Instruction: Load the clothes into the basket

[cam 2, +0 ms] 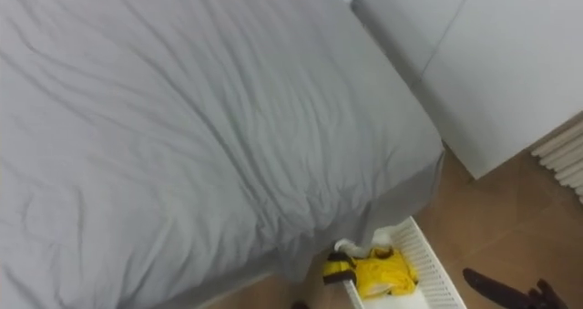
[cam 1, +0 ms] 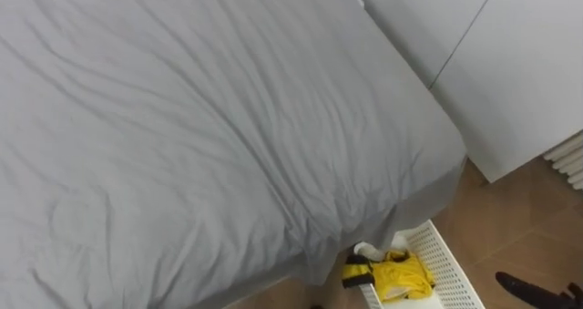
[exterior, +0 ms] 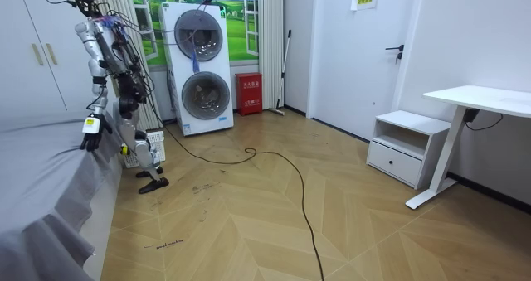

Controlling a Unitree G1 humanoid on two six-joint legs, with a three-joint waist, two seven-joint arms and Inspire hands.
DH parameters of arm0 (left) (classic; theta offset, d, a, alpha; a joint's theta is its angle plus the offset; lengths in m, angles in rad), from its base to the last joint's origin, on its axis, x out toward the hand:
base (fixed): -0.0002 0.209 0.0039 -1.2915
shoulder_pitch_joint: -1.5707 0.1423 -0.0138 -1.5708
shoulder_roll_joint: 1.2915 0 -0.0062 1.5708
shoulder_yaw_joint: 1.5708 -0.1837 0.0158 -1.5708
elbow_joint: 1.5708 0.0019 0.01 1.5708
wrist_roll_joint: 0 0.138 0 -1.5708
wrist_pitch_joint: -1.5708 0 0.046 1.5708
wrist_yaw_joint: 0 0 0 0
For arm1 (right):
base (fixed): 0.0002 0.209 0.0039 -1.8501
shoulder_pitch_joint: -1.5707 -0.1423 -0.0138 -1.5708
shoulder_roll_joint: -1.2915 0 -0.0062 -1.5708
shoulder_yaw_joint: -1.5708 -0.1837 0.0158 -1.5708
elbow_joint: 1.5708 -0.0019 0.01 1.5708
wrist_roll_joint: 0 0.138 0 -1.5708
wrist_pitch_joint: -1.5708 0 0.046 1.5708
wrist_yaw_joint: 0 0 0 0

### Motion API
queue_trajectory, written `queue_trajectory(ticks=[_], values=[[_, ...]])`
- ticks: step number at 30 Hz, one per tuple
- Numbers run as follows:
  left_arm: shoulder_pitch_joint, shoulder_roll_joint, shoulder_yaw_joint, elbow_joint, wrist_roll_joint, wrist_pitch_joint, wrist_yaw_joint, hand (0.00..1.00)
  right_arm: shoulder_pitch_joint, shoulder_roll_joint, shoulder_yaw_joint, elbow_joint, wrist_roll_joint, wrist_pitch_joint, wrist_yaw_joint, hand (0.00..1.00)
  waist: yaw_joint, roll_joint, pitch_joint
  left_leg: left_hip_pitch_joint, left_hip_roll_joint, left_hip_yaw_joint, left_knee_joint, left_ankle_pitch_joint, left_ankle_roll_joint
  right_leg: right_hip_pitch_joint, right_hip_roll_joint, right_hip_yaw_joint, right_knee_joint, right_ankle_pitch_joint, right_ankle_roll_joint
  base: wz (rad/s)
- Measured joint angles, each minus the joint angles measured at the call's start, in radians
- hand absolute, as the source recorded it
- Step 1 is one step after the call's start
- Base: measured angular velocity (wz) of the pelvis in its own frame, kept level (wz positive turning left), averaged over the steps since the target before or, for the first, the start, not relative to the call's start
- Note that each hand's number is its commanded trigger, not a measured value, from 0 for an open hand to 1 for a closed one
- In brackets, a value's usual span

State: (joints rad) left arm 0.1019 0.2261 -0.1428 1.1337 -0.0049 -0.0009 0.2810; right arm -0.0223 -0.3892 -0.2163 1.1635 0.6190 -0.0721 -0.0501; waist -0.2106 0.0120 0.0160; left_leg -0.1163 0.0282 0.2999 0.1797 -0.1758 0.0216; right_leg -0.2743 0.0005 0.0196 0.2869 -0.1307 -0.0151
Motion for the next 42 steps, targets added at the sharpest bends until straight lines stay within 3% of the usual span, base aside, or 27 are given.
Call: queue_trajectory(ticks=[4, 7, 13, 16, 21, 26, 30, 33, 42], values=[[0.012, -0.004, 0.001, -0.026, 0.001, -0.004, -0.01, 0.0, 0.003, 0.037, 0.009, -0.002, 0.01, 0.0, 0.016, 0.0, 0.025, -0.009, -0.0031, 0.05, -0.002, -0.029, -0.018, -0.001, -0.002, 0.063, -0.004, -0.029, -0.023, 0.0, 0.0, 0.24], [0.02, -0.017, 0.0, -0.044, 0.002, -0.004, 0.0, 0.0, 0.003, 0.062, 0.07, -0.086, 0.015, 0.0, 0.015, 0.0, 0.036, -0.017, -0.0042, 0.074, -0.004, -0.057, -0.02, -0.001, -0.002, 0.106, -0.008, -0.054, -0.036, -0.002, 0.002, 0.28], [0.019, -0.048, 0.007, -0.053, 0.034, -0.028, 0.036, 0.0, 0.002, 0.156, 0.119, -0.195, -0.001, -0.001, 0.041, 0.0, 0.084, -0.047, -0.0182, 0.116, -0.01, -0.126, -0.026, -0.001, -0.002, 0.208, -0.014, -0.113, -0.1, -0.003, 0.007, 0.37], [0.026, -0.058, 0.003, -0.052, 0.046, -0.037, 0.047, 0.0, 0.005, 0.185, 0.186, -0.183, -0.003, 0.002, 0.054, 0.0, 0.126, -0.057, -0.0152, 0.149, -0.013, -0.163, -0.03, -0.002, -0.004, 0.259, -0.018, -0.146, -0.119, -0.006, 0.009, 0.31], [0.03, -0.095, 0.038, -0.052, 0.079, -0.046, 0.068, 0.0, 0.012, 0.25, 0.235, -0.068, -0.003, 0.008, 0.071, 0.0, 0.157, -0.056, -0.0131, 0.151, -0.021, -0.225, -0.032, -0.004, -0.006, 0.304, -0.023, -0.204, -0.154, -0.011, 0.012, 0.37], [0.054, -0.103, 0.125, -0.037, 0.087, -0.051, 0.069, 0.0, 0.038, 0.251, 0.236, 0.027, -0.028, -0.038, 0.085, 0.0, 0.182, -0.057, -0.0116, 0.165, -0.025, -0.243, -0.036, -0.005, -0.006, 0.331, -0.028, -0.223, -0.156, -0.021, 0.016, 0.16], [0.076, -0.106, 0.161, -0.034, 0.088, -0.049, 0.081, 0.0, 0.044, 0.261, 0.255, 0.046, -0.032, -0.039, 0.082, 0.0, 0.191, -0.063, -0.0137, 0.168, -0.025, -0.248, -0.036, -0.007, -0.008, 0.337, -0.028, -0.235, -0.156, -0.022, 0.016, 0.06], [0.088, -0.107, 0.167, -0.031, 0.107, -0.046, 0.081, 0.0, 0.049, 0.262, 0.257, 0.051, -0.03, -0.037, 0.082, 0.0, 0.193, -0.058, -0.0123, 0.177, -0.021, -0.258, -0.036, -0.025, -0.009, 0.352, -0.024, -0.242, -0.156, -0.022, 0.016, 0.07], [0.077, -0.118, 0.152, -0.057, 0.188, -0.011, 0.073, 0.0, 0.056, 0.26, 0.276, 0.06, -0.029, -0.035, 0.099, 0.0, 0.182, -0.051, -0.0161, 0.177, -0.024, -0.26, -0.026, -0.027, -0.007, 0.358, -0.026, -0.238, -0.156, -0.022, 0.016, 0.01]])
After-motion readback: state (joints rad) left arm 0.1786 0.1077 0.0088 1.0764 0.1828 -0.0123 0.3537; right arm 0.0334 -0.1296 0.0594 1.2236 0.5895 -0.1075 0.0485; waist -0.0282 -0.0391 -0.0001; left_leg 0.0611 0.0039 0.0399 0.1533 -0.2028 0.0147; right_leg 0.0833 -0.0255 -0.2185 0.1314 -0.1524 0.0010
